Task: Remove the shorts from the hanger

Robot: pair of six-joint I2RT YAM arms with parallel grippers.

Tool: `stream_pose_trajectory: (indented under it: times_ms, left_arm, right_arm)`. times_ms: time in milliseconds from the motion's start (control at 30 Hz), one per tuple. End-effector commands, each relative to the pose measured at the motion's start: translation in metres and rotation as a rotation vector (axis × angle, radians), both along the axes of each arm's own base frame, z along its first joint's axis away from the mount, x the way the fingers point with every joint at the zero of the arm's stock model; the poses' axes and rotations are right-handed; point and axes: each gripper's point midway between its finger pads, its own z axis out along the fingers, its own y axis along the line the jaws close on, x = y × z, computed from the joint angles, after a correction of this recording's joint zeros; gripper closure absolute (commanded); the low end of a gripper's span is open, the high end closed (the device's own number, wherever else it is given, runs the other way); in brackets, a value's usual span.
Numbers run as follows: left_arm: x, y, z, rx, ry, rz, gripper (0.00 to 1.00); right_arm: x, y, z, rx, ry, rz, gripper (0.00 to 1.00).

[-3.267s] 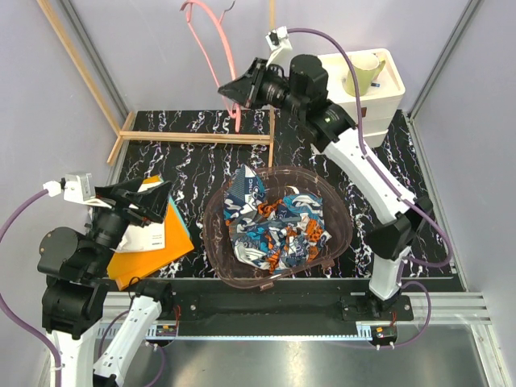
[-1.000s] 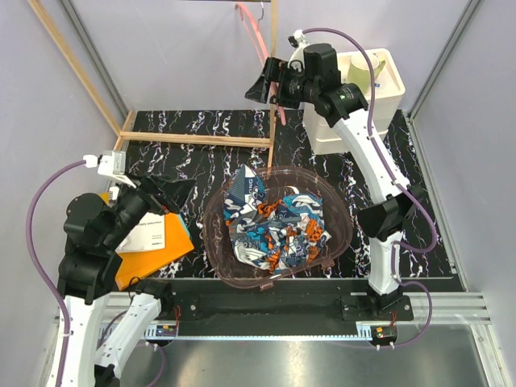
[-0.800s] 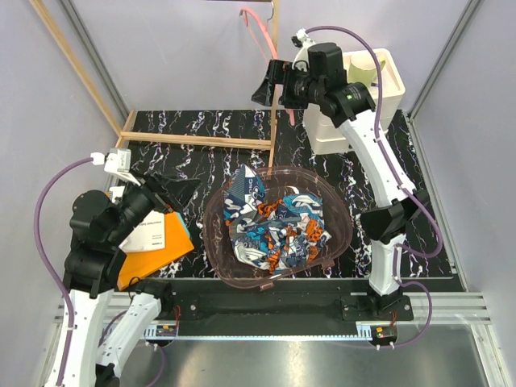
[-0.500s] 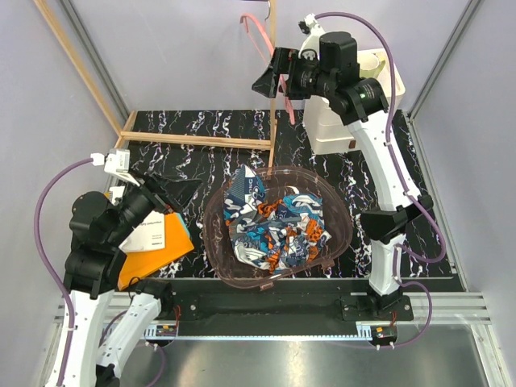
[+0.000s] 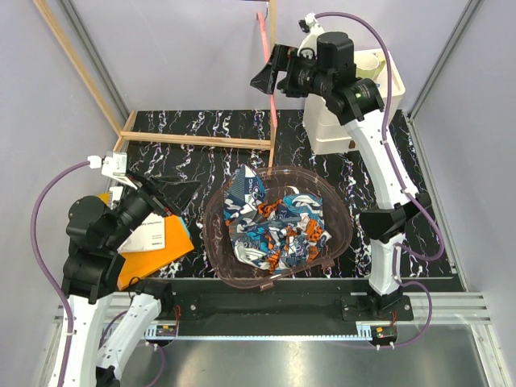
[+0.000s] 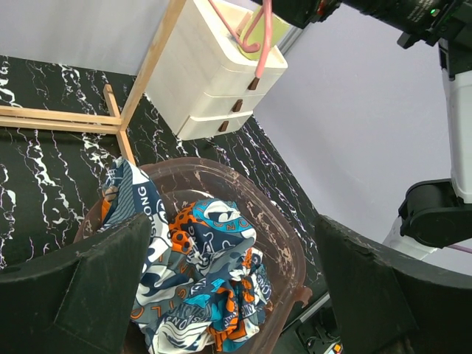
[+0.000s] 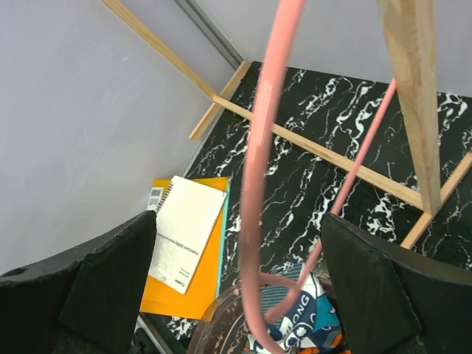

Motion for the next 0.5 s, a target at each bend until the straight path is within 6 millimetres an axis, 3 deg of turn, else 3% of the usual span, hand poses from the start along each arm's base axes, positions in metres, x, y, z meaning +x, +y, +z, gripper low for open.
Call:
stream_pose_trajectory:
  times_ms: [0,200,467]
  left_arm:
    - [-0.004,-0.003,0.013,-0.011,-0.053,-0.026,0.05]
    - [-0.003,-0.004,0.013,-0.015,-0.046,-0.029,0.05]
    - [-0.005,-0.003,0.013,-0.017,-0.048,-0.028,0.05]
  right_arm:
    - [-0.002,-0.014,0.019,-0.025,-0.089,-0.043,0.0]
    - [-0.001,-0.01,0.016,-0.024,-0.085,-0.025,0.02]
    - [-0.003,0.015,-0.004,-0.002,-0.019,0.049,0.08]
